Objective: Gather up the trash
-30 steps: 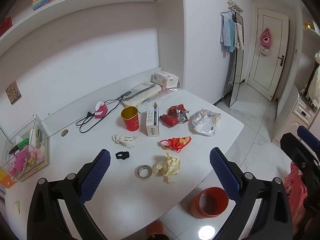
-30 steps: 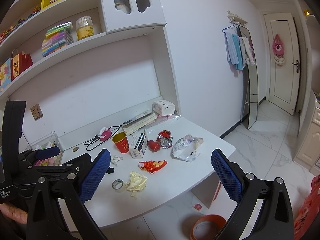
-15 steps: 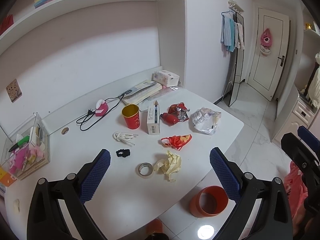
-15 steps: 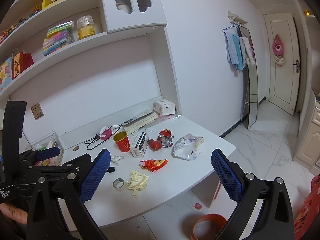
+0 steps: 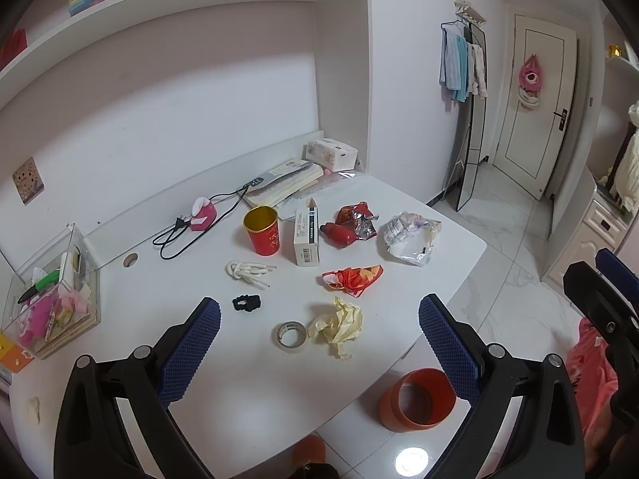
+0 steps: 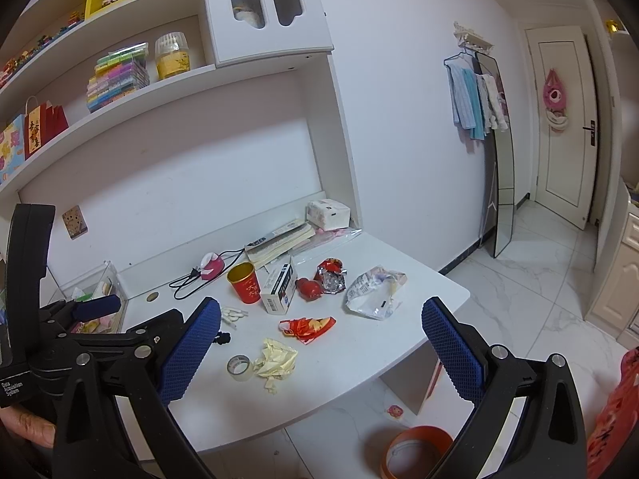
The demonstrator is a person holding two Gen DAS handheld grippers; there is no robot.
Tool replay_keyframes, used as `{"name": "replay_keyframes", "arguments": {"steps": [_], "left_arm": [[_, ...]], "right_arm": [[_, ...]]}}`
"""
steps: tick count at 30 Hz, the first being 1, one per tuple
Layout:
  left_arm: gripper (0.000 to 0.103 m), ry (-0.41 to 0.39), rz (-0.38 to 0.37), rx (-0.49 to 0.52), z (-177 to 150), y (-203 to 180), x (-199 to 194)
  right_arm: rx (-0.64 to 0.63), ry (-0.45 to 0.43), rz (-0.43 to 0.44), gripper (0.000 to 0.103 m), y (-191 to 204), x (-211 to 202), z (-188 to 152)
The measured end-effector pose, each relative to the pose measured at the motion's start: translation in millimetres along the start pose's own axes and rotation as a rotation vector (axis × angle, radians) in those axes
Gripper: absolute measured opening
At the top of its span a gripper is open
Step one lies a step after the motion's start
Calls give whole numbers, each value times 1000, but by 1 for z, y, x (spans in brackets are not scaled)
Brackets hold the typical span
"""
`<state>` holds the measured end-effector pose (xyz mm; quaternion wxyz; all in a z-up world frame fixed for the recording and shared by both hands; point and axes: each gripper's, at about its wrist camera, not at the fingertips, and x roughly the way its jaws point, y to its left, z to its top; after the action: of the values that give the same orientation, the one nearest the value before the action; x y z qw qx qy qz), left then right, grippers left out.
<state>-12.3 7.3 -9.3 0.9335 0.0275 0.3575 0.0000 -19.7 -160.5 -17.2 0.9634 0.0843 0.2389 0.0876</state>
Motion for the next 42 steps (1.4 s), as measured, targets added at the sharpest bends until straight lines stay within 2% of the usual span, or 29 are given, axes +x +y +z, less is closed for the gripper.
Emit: {"name": "replay_keyframes", "arguments": {"steps": [29,36,42], "left_arm": [[98,5,-20,2,4,10,-1],[98,8,-14,-36,10,17,2],[98,28,7,-20,9,16,7]], "right_arm": [[-2,0,4,98,5,-4,1],[-4,3,8,98,5,-1,3],[-2,9,34,98,9,5,3]]}}
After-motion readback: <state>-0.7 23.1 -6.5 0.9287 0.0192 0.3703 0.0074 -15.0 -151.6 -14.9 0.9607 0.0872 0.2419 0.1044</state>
